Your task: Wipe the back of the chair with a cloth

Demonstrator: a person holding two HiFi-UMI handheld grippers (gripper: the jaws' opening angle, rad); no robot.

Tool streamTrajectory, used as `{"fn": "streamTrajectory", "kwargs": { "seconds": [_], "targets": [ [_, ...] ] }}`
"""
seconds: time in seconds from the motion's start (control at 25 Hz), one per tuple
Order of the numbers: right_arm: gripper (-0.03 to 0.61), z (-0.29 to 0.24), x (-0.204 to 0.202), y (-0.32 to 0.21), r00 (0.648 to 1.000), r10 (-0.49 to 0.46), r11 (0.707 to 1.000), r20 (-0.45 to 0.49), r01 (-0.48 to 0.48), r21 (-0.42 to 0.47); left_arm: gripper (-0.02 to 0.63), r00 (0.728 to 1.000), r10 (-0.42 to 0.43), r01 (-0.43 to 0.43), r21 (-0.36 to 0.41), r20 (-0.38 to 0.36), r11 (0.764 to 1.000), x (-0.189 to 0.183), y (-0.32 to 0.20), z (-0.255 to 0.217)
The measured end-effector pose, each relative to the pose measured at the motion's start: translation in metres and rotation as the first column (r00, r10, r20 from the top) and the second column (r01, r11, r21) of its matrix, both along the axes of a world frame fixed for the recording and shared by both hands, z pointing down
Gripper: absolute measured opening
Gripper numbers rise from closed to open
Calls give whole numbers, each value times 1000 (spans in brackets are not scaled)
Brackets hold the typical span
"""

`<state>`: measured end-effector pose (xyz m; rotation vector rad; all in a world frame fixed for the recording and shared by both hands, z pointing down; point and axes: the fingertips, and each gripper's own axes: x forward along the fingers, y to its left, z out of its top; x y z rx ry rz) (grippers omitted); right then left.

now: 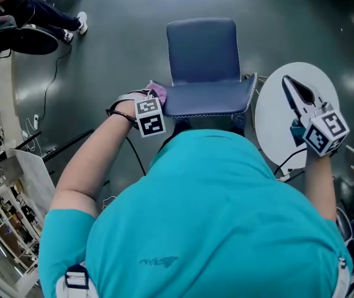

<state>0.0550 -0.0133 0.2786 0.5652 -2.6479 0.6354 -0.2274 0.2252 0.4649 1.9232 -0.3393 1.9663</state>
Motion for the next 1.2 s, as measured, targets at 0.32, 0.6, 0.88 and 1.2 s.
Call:
{"fn": "streamTrajectory", "kwargs": {
  "seconds": [0.32, 0.6, 0.88, 1.2],
  "targets": [
    [-8, 0, 3, 3, 1000, 2, 1000, 1, -2, 0, 58, 993, -112, 107, -106, -34, 989, 9, 13, 9],
    [-8, 4, 11, 7, 1000, 6, 1000, -4, -6, -6, 58, 991, -128, 121, -161, -39, 980, 13, 9, 9],
    [-8, 7, 23, 7, 1000, 26, 1000, -5, -26, -10, 58, 992, -115, 102, -222, -48, 970, 21, 3, 11],
    [-8, 9, 38, 11, 999, 45, 999, -7, -45, -11, 58, 989, -99, 67, -263, -108, 962, 57, -8, 9]
  ]
}}
